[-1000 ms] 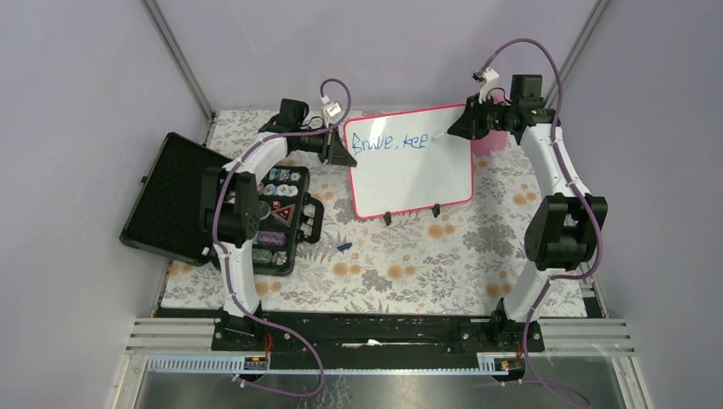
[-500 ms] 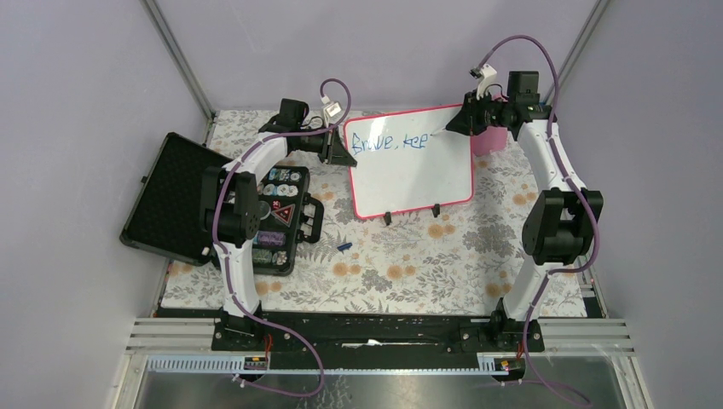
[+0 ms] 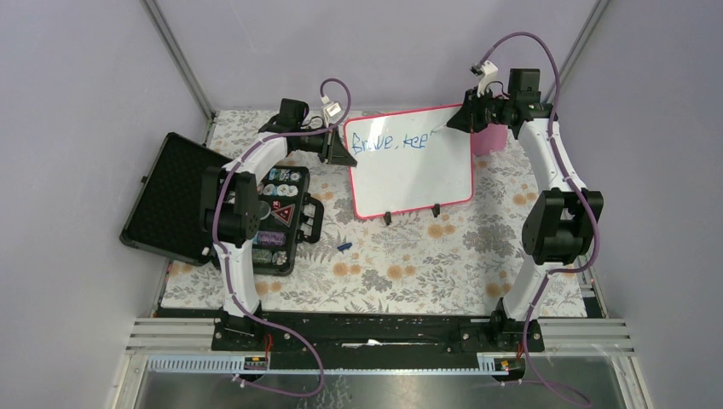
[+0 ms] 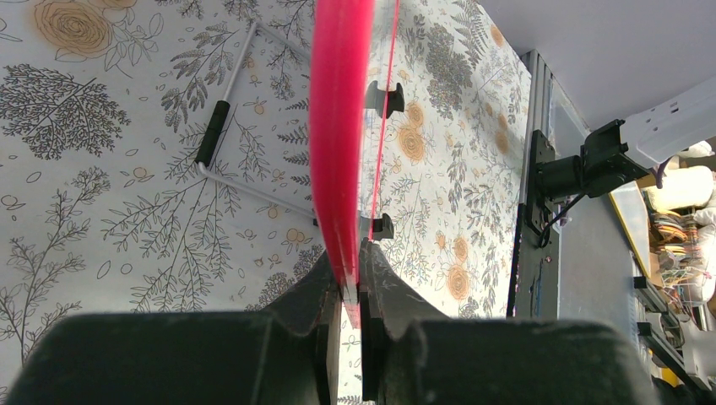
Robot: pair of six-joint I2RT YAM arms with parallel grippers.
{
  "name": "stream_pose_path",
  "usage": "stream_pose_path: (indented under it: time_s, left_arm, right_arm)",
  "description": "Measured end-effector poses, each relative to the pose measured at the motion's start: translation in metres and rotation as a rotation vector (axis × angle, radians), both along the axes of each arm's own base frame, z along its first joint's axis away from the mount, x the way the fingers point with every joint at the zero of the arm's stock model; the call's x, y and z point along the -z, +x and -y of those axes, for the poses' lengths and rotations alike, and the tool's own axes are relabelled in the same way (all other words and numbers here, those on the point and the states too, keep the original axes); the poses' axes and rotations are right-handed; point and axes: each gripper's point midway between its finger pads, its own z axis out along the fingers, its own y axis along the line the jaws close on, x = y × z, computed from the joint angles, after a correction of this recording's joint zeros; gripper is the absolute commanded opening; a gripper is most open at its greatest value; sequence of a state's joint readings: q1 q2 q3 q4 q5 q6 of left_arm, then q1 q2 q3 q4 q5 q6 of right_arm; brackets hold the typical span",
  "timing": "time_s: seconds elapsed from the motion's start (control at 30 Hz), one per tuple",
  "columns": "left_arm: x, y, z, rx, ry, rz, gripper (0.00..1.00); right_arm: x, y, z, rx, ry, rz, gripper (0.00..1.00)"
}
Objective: Write a sentence on the whiteboard
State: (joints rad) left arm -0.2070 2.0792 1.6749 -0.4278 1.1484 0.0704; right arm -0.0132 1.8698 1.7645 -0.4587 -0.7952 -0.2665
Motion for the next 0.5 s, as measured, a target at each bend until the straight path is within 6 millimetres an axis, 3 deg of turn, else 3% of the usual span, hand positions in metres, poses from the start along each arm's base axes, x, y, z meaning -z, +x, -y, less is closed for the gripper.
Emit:
stream_pose_path:
  time_s: [0.33,0.5]
  left_arm:
    - [0.0,0.0,0.0,0.0,0.0,0.0,0.0]
    - [0.0,0.0,0.0,-0.002,0.0,-0.002,0.0]
  right_arm:
    - [0.001,0.0,0.0,-0.001,-0.002,-0.001,0.0]
    - [0.012,-0.004,0.0,-0.005,-0.002,-0.025,0.0]
